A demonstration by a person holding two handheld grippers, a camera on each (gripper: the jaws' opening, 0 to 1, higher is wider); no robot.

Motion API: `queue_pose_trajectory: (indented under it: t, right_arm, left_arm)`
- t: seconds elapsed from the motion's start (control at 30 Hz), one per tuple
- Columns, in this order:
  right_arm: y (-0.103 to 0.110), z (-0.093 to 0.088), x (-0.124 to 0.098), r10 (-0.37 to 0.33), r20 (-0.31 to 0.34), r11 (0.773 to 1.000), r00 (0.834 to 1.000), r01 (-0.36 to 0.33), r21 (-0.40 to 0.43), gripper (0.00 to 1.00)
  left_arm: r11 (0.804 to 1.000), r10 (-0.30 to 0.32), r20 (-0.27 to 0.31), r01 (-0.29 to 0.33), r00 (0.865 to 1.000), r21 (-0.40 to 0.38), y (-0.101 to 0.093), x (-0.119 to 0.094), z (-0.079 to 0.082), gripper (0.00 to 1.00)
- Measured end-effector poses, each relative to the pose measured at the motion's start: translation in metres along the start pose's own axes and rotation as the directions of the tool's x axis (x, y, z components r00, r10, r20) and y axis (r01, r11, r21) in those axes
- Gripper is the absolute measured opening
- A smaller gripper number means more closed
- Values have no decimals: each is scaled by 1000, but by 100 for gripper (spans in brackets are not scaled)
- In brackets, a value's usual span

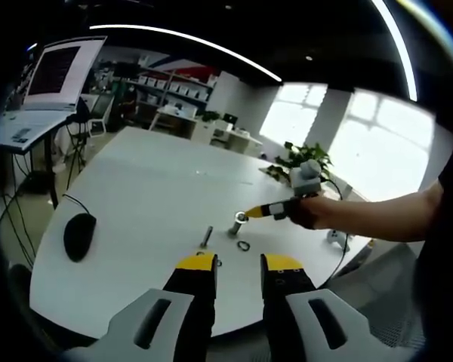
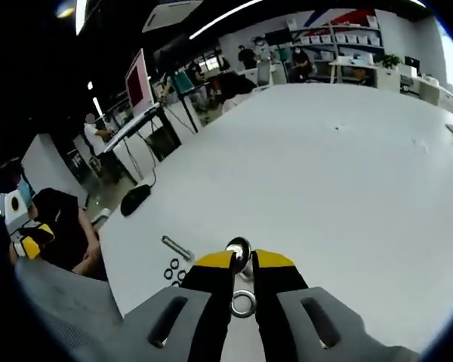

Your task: Place the washer onto the threaded stud by aligning its center hole with the stud, sliding it down to the base, and recovering from edge contact or off-axis alignment until the washer reaches the visible bottom stop.

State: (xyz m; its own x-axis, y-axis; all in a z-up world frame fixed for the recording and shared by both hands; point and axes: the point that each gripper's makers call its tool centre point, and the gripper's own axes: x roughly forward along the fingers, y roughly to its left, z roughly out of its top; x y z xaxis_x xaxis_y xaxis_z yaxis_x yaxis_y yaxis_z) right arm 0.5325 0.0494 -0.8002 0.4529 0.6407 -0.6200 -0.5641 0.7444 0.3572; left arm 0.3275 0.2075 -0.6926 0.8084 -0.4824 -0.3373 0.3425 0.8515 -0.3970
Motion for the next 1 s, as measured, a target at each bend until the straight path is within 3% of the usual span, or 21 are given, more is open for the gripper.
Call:
queue_pose_trajectory:
  t: [0.13,0.17,0.3,0.47,0.53,0.63,0.83,1.0]
  right_arm:
    - [-2,5,-2,4,55,996,998,-9,87,7]
    - [-1,2,-2,26,42,991,999,-31,130,7]
    - [-1,2,-3,59,67,963,996,-75,258,5]
    - [6,7,-6,109,127,899,986,-152,411,4]
    - [2,6,-6,100,129,901,987,-145,408,4]
    - [0,5,-6,112,150,861,982,-171,479,4]
    - [-1,4,-6,123,187,803,975,-208,558,4]
    - [3,9,-9,127,273,706,954,-280,651,4]
  left_arm:
    - [1000,1,-1,-1,1000,-1,0,0,0,20]
    - [1000,1,-1,-1,1000,-1,0,0,0,20]
    - [1000,2,0,-2,1000,-2,0,0,0,20]
    - [1000,2,-2,-2,1000,-1,0,0,0,20]
    - [1000,3,-2,-3,1000,-1,0,0,-1,20]
    - [1000,3,-2,-3,1000,-1,0,0,-1,20]
    - [1000,5,0,-5,1000,-3,1,0,0,20]
    - [1000,5,-1,-5,1000,-3,1,0,0,20]
